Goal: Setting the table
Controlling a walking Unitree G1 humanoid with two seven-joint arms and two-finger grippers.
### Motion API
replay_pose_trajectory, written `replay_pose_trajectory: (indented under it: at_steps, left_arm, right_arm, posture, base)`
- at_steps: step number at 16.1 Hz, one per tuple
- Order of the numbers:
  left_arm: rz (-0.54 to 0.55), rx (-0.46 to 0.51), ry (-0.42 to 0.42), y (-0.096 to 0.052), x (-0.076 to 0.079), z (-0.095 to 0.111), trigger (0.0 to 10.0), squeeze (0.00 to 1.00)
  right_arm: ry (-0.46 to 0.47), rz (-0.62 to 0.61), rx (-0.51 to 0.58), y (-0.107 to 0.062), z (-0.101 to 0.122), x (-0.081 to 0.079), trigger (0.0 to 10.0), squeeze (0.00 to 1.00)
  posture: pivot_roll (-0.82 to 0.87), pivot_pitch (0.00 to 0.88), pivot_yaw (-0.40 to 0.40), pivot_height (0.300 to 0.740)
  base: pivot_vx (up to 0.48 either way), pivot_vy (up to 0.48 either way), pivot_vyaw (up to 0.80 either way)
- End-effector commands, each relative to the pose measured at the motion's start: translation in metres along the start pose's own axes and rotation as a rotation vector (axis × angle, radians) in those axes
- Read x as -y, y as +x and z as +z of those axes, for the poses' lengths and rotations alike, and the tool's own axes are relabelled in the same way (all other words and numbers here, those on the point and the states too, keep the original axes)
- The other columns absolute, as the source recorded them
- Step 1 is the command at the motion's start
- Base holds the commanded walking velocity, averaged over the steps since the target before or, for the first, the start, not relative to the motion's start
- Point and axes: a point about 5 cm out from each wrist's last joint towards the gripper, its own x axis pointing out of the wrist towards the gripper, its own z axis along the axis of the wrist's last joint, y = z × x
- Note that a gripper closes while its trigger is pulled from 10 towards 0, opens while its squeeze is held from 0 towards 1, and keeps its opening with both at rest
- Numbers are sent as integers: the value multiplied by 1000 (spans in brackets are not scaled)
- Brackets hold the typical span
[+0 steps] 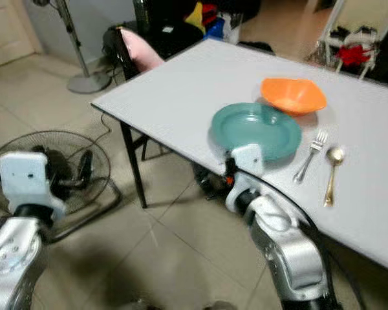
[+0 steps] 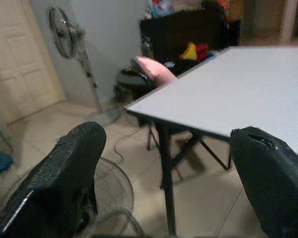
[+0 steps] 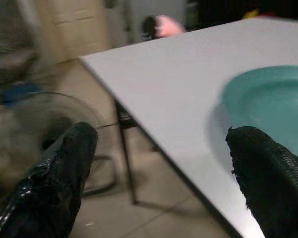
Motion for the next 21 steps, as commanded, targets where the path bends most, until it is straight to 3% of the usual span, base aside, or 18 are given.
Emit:
replay_pose_trajectory:
  at_steps: [1,3,11,13,15,21]
  left_arm:
    - [-13,-3,16,0,1,0,10000,0]
    - [51,5,59,4,-3,2,10000,0]
    - [92,-5,42,0,-6,1,10000,0]
    - [94,-34,17,-1,-7,-1,10000,0]
    - [95,-40,18,-1,-9,-3,10000,0]
    - [52,-40,31,-1,-7,-4,10000,0]
  right_arm:
    - [-21,-25,-12,3,-2,4,10000,0]
    - [2,28,4,4,3,3,10000,0]
    - [-12,121,13,13,6,-4,10000,0]
    - [3,123,9,13,6,-4,10000,0]
    - [104,114,-26,13,-2,-5,10000,0]
    - [133,50,-60,9,-12,3,10000,0]
  posture:
    - [-106,50,57,740]
    - [-105,51,54,740]
    - [-95,47,33,740]
    - [-93,47,30,740]
    - [-89,46,28,740]
    - [-104,46,61,740]
  base:
    - [0,480,0]
    - [0,-480,609]
    - [0,-480,800]
    - [0,0,800]
    - [0,480,222]
    - [0,480,0]
